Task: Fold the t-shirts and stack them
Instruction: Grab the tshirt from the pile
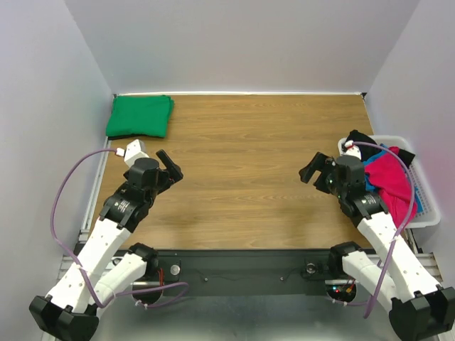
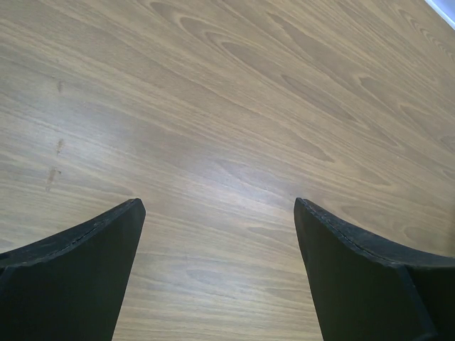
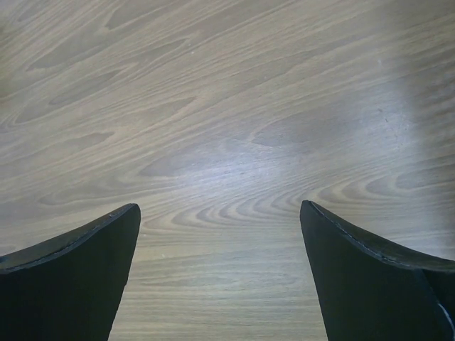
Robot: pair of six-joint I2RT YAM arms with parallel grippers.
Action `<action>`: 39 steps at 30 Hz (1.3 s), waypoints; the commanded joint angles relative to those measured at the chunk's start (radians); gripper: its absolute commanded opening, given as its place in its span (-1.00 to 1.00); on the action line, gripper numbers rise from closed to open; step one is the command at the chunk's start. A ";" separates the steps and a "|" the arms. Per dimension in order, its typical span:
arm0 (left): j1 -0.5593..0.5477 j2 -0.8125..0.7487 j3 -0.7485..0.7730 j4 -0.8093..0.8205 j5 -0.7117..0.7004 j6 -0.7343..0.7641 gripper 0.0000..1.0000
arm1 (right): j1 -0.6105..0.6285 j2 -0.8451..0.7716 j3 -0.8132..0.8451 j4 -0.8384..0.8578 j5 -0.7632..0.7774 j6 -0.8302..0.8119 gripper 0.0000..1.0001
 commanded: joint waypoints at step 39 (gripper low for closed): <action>-0.004 0.041 0.039 0.018 -0.023 0.019 0.97 | -0.703 0.310 0.369 -0.486 0.516 0.114 0.81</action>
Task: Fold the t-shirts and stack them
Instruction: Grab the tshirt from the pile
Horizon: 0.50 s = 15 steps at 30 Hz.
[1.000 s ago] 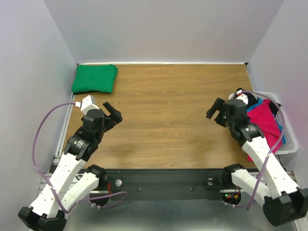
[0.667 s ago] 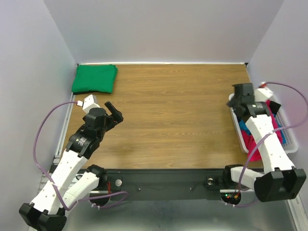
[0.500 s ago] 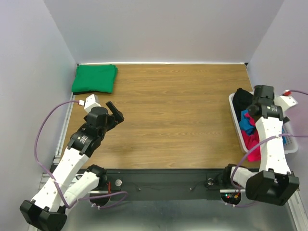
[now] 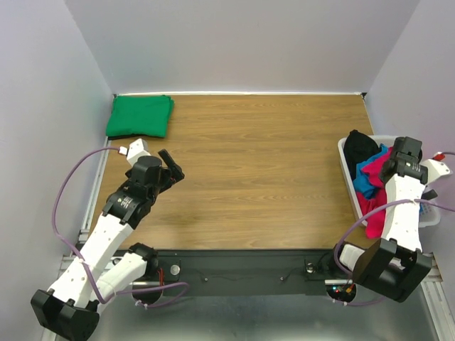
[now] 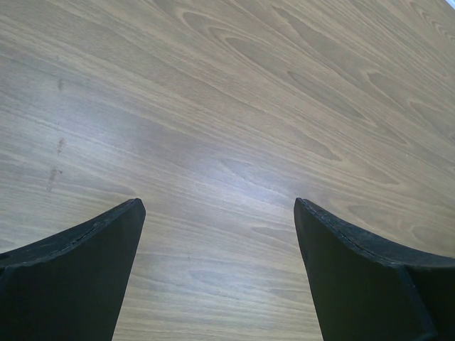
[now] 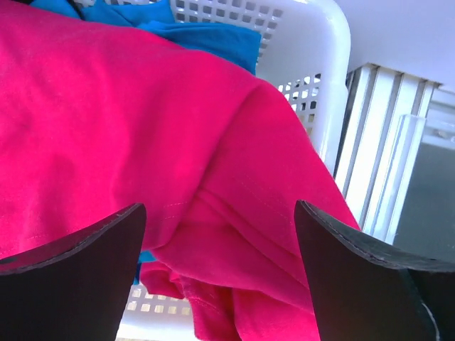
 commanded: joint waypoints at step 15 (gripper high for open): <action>-0.004 0.005 0.043 0.001 -0.040 0.007 0.97 | -0.020 -0.032 -0.049 0.069 -0.113 0.013 -0.75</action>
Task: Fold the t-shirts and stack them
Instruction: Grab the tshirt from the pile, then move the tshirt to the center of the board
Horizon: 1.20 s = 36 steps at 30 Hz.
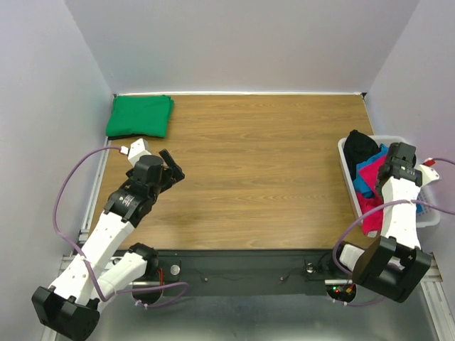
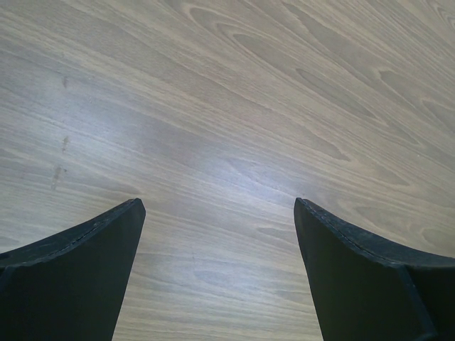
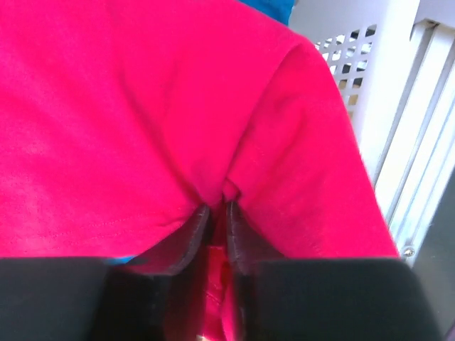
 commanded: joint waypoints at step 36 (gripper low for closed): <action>-0.004 -0.073 0.023 0.004 -0.041 -0.021 0.97 | -0.001 0.149 1.027 0.193 -1.188 -0.185 -0.99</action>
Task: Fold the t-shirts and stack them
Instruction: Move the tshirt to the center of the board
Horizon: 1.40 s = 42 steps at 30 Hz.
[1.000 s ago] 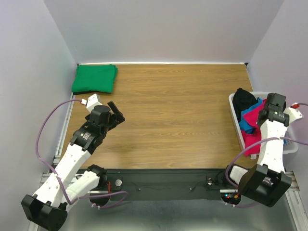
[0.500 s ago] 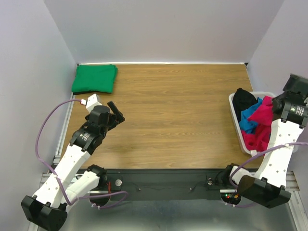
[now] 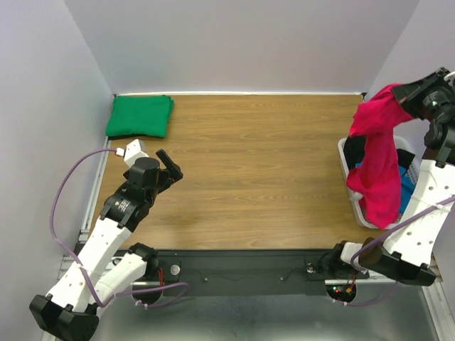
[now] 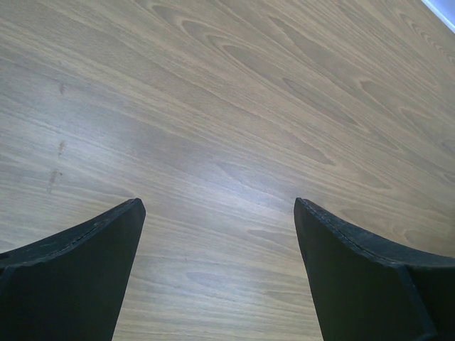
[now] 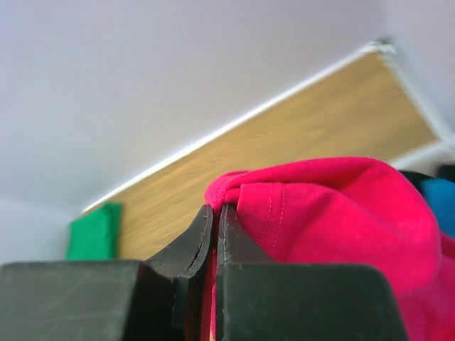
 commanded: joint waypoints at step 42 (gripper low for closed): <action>-0.004 -0.061 0.015 -0.111 -0.088 -0.137 0.97 | 0.822 0.114 -0.573 0.366 0.603 -0.010 -0.99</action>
